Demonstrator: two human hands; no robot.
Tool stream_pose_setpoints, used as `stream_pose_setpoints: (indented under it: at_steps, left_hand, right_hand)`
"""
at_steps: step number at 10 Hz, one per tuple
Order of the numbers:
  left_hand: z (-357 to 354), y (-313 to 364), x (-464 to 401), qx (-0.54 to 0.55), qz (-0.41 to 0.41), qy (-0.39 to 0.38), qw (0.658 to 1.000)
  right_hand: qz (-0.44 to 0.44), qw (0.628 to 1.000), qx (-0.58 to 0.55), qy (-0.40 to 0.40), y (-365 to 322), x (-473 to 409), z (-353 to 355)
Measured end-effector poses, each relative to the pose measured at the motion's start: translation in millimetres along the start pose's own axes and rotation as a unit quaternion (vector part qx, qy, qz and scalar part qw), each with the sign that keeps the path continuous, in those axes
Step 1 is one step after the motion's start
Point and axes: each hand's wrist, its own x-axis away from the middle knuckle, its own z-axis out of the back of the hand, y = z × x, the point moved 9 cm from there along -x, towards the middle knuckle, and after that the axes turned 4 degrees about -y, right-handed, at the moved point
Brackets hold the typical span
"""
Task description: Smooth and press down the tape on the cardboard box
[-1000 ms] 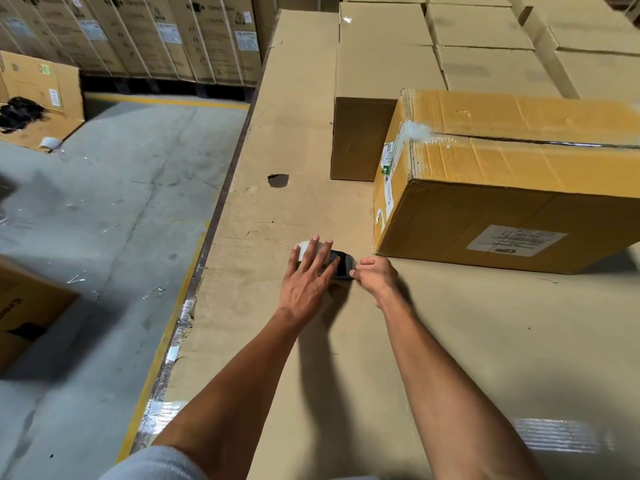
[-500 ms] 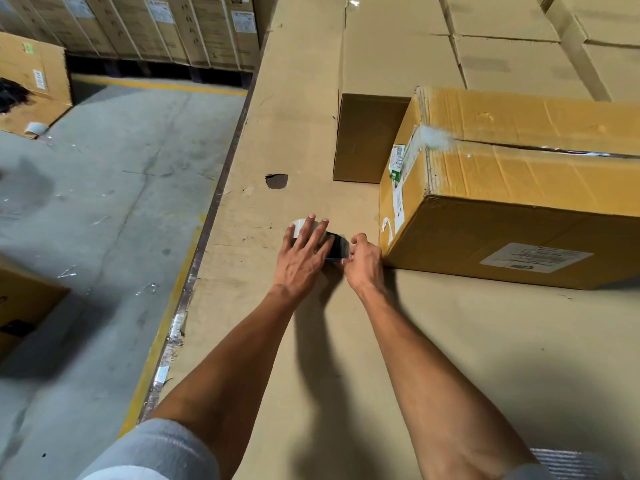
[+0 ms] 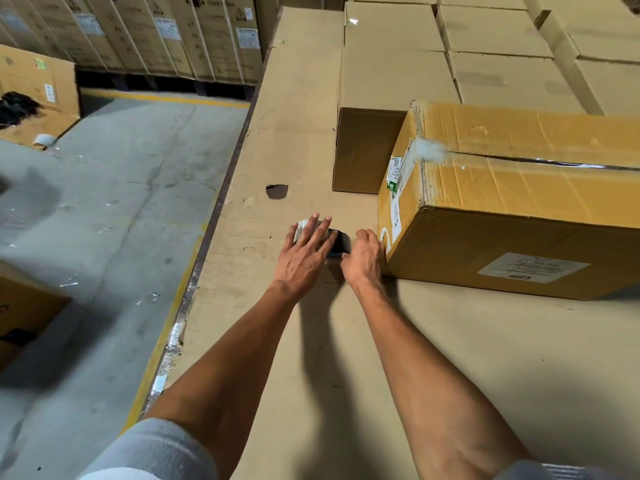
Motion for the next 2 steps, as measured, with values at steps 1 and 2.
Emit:
stream_pose_setpoints:
  at_steps: [1, 2]
  left_hand:
    - [16.4, 1.8, 12.7, 0.009, 0.012, 0.022, 1.0]
    - [47.8, 10.8, 25.8, 0.053, 0.037, 0.071, 0.995]
  right_hand:
    - [0.001, 0.999, -0.04, -0.008, 0.3, 14.4, 12.1]
    - [0.042, 0.997, -0.057, 0.018, -4.7, 32.8, 37.5]
